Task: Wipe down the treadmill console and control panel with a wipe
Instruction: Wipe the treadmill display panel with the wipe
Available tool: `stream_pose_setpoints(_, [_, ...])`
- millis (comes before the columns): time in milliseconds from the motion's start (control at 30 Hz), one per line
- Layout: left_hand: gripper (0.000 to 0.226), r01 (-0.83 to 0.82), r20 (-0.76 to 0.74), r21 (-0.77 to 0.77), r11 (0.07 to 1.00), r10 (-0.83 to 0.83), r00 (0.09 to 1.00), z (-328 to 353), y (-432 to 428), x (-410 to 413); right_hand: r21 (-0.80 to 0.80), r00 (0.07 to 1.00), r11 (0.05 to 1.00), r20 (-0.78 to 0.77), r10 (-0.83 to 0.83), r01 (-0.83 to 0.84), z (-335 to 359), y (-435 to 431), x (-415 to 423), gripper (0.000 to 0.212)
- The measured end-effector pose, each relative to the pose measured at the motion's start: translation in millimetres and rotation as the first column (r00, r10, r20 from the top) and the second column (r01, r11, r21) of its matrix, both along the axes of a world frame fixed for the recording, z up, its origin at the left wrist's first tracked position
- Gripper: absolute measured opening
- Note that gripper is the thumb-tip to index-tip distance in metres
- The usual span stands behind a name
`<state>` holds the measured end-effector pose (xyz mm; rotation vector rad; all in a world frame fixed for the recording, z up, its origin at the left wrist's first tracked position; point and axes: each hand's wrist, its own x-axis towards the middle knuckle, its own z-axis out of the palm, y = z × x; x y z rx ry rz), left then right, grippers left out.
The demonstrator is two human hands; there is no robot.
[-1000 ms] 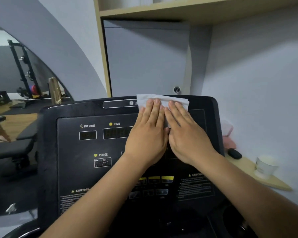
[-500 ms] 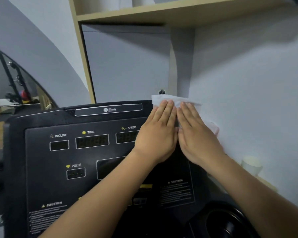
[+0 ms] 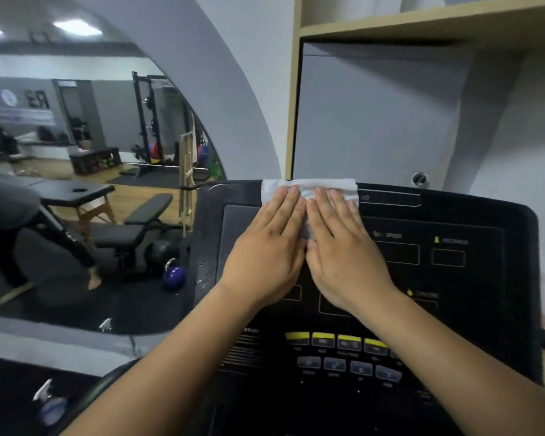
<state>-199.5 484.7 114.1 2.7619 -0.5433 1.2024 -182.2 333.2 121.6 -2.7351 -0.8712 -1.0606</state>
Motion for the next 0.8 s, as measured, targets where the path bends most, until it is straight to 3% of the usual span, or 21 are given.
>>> stream_pose_setpoints(233, [0.058, -0.087, -0.006, -0.061, 0.994, 0.086, 0.996, -8.3, 61.8, -18.2, -0.093, 0.999, 0.995, 0.009, 0.039, -0.038, -1.5, 67.6, -2.9, 0.061])
stream_pose_setpoints(433, [0.06, -0.087, -0.044, -0.076, 0.993, 0.083, 0.996, -34.2, 63.5, -37.4, -0.17, 0.999, 0.984, -0.001, 0.052, -0.051, -22.9, 57.0, -20.9, 0.062])
stream_pose_setpoints(800, [0.06, -0.134, -0.081, 0.023, 0.991, 0.135, 0.987, -6.6, 49.4, -6.7, -0.105, 1.0, 0.994, 0.001, -0.008, 0.008, 8.6, 56.2, -1.0, 0.062])
